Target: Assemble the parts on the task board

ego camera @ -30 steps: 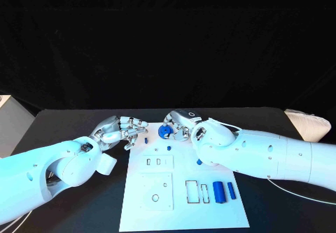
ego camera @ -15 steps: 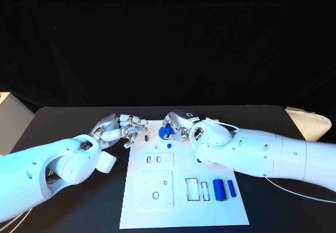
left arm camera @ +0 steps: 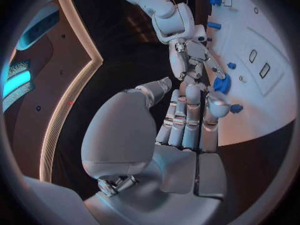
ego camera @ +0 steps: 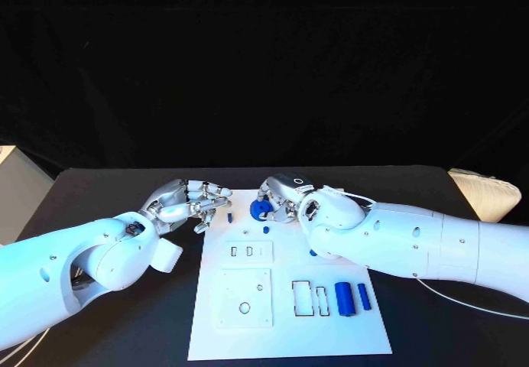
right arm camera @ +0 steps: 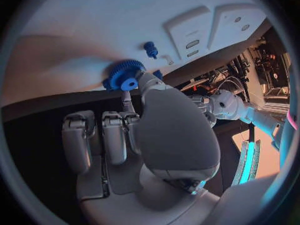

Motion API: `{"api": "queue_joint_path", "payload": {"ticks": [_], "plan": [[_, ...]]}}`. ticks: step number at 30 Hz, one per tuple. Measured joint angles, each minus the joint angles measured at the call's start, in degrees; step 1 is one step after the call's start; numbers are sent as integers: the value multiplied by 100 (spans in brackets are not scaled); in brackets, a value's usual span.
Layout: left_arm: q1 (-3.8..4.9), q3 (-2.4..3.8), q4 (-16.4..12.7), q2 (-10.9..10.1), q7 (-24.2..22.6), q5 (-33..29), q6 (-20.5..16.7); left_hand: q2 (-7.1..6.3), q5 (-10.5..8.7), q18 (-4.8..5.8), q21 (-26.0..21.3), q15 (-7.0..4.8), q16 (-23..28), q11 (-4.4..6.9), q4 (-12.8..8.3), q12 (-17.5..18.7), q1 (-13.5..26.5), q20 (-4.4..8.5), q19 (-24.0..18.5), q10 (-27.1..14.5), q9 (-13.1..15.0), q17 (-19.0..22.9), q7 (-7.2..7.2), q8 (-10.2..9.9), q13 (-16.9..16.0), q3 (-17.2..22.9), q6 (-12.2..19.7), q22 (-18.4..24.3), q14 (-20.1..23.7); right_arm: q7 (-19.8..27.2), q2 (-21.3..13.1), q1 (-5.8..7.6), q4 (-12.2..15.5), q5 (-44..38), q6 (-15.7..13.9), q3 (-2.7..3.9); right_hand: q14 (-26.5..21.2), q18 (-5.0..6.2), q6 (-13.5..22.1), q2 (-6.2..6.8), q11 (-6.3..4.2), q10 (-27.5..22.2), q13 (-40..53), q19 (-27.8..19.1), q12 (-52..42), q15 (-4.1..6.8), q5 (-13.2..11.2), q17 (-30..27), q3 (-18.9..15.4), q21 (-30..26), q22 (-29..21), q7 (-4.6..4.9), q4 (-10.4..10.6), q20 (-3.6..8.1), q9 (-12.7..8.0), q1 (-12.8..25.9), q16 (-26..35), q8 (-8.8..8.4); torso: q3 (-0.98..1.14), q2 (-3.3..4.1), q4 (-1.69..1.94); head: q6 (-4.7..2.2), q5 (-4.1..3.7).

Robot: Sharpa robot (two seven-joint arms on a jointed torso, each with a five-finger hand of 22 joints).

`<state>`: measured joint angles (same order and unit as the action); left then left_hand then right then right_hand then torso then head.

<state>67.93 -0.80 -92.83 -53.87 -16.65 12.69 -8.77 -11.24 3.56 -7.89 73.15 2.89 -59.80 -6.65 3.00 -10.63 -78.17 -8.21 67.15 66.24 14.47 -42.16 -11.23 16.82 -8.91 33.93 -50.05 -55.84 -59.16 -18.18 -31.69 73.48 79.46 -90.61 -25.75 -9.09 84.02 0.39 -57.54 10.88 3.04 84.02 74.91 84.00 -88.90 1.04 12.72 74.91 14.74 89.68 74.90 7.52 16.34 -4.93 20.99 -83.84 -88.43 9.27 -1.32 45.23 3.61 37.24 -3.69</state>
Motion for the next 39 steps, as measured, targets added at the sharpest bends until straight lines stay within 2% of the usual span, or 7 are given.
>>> {"api": "queue_joint_path", "payload": {"ticks": [3,6,11,20,26,29,39], "plan": [[0,0,2,-2,1,0,1,0,0,0,0,0,0,0,0,0,0,0,0,0,0,-2,0,0,0,0,0,-3,0,0,11,-2,-22,3,0,-5,0,0,104,74,0,0,0,0,52,0,-29,0,24,0,4,22,7,0,-24,74,0,-51,-3,0,2,-5,-3],[0,0,4,-6,3,0,1,1,0,0,0,0,0,0,0,0,1,0,0,0,0,-5,0,0,0,0,0,-3,0,4,21,-11,-43,27,0,-16,-3,0,386,119,62,-2,0,0,155,-25,-61,0,-15,0,5,108,17,0,-106,263,0,-247,-3,0,2,-10,-3],[0,0,7,-11,6,0,2,23,0,0,23,0,0,0,0,0,23,0,0,0,7,-5,0,0,-12,0,0,-10,0,39,19,-12,-35,94,-11,-19,-11,0,719,96,132,-11,0,-8,208,-94,-275,0,-603,0,4,209,40,-79,-201,691,0,-488,-3,0,2,-14,-4],[0,0,14,-22,7,1,2,23,0,1,22,0,0,0,0,0,23,0,0,0,6,-4,0,0,-11,0,0,-10,0,113,-263,-29,240,203,-142,-21,-10,0,758,87,178,-11,-1,0,210,-135,-275,0,-812,0,4,249,50,-104,-216,753,0,-516,4,0,-5,-9,15],[0,0,21,-28,6,1,3,23,0,0,22,0,0,0,0,0,23,0,0,0,6,-4,0,0,-11,0,0,-9,0,161,-618,-32,576,286,-316,7,10,0,708,-31,206,0,-1,0,210,-156,-171,0,-809,0,3,284,47,-145,-215,636,0,-501,11,-12,-23,-26,21],[0,0,32,-28,6,1,3,23,0,0,22,0,0,0,-24,0,23,0,0,0,5,-4,0,0,-17,23,0,-9,0,193,-751,-22,707,364,-369,22,10,0,654,-58,207,0,-1,0,210,-156,-138,0,-777,0,3,251,16,-145,-206,642,0,-464,18,-20,-38,-38,25],[0,0,48,-1,5,1,4,23,0,1,22,0,0,0,-24,0,23,0,0,0,5,-3,0,0,-16,23,0,-8,0,280,-662,-13,654,780,-270,30,10,1,676,-340,206,0,3,0,183,-155,109,3,-688,0,2,272,42,-145,-253,1002,-22,-508,38,-39,-60,-61,33]]}}
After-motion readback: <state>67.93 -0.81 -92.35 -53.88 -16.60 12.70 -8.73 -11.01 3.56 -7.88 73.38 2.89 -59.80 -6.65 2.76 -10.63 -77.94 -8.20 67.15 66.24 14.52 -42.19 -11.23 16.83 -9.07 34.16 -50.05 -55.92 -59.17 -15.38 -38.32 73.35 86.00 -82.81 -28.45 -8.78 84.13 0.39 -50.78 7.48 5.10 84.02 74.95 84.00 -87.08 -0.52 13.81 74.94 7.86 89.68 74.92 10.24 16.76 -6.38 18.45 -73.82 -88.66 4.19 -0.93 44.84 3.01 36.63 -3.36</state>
